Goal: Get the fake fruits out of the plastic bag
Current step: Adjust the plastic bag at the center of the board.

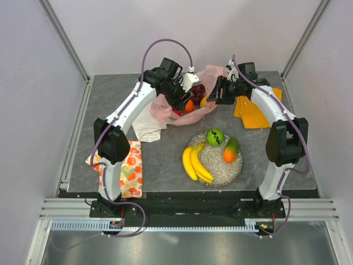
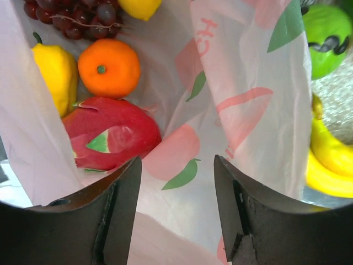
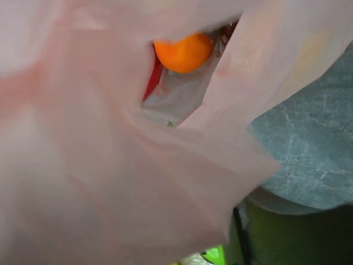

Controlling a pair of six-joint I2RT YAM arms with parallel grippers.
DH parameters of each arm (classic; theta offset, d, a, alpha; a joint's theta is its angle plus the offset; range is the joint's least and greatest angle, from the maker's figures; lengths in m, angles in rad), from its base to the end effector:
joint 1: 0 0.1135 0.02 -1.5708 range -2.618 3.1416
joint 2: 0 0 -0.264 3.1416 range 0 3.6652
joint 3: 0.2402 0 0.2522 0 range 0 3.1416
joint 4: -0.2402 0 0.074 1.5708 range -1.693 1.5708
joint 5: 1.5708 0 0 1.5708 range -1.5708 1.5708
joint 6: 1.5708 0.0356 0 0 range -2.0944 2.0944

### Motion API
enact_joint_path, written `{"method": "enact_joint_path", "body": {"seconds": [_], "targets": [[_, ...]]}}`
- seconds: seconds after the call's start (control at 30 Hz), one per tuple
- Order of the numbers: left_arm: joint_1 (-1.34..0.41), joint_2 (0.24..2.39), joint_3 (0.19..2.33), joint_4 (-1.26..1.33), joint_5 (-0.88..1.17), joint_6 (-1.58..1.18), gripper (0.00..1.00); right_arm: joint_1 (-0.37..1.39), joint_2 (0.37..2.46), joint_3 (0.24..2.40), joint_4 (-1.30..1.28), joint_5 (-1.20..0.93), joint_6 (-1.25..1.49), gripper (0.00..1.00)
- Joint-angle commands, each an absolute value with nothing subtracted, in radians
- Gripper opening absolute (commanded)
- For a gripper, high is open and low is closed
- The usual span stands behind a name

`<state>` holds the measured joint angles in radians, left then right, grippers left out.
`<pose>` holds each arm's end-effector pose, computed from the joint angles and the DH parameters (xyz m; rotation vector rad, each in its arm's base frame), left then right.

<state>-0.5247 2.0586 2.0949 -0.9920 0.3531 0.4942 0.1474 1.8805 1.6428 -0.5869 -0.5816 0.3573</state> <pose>0.3819 -0.2352 0.3278 1.3409 2.1103 -0.4574 0.4156 0.0815 0.2894 -0.0282 2.4186 0.9310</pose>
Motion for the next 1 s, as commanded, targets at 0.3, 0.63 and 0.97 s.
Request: {"method": "enact_joint_path", "body": {"seconds": [0.3,0.63,0.97], "targets": [[-0.543,2.065,2.071,-1.074,0.308,0.876,0.74,0.137,1.801,1.536,-0.542,-0.669,0.416,0.01],[-0.566,2.054,2.123,-1.110,0.497,1.086,0.73,0.144,1.770,1.513,-0.529,-0.670,0.414,0.03],[-0.491,2.220,2.344,-1.270,0.377,1.245,0.76,0.144,1.735,1.457,-0.519,-0.684,0.423,0.04]]}}
